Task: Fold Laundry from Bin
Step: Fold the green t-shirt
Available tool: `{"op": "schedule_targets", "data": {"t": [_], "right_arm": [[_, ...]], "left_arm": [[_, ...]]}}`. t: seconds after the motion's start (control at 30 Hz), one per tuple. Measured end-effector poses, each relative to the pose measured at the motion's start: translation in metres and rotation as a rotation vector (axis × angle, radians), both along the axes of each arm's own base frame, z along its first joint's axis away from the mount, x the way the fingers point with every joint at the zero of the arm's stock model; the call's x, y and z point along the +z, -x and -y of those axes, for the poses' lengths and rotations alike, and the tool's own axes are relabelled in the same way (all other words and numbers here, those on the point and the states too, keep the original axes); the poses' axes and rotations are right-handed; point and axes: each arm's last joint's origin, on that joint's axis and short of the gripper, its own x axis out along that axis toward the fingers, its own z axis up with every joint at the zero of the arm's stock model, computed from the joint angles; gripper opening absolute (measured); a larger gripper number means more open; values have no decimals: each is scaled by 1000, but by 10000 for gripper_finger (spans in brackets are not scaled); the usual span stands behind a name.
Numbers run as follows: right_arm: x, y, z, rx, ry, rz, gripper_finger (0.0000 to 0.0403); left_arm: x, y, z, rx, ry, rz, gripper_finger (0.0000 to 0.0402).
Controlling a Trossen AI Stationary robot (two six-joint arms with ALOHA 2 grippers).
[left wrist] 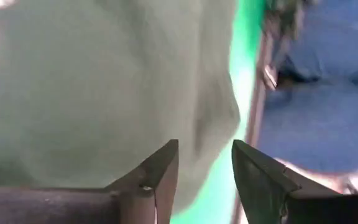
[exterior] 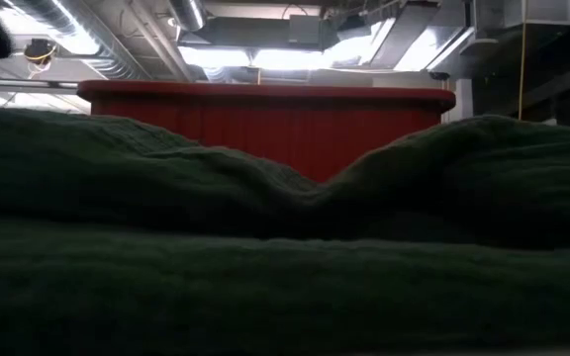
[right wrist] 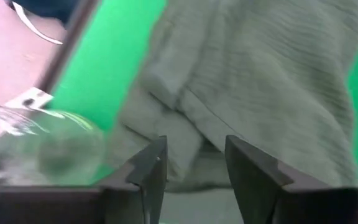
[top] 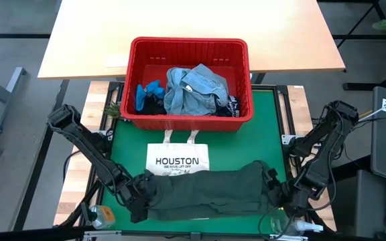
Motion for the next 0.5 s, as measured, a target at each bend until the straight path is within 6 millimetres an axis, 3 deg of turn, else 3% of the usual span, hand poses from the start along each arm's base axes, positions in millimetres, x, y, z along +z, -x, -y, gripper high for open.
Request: {"op": "schedule_targets", "data": {"t": [0.33, 0.5], "right_arm": [[-1, -18, 19, -8, 101, 3, 155], [-2, -31, 32, 42, 159, 7, 154]], "left_arm": [[0, -27, -34, 70, -106, 61, 128], [0, -37, -49, 66, -64, 24, 125]]}}
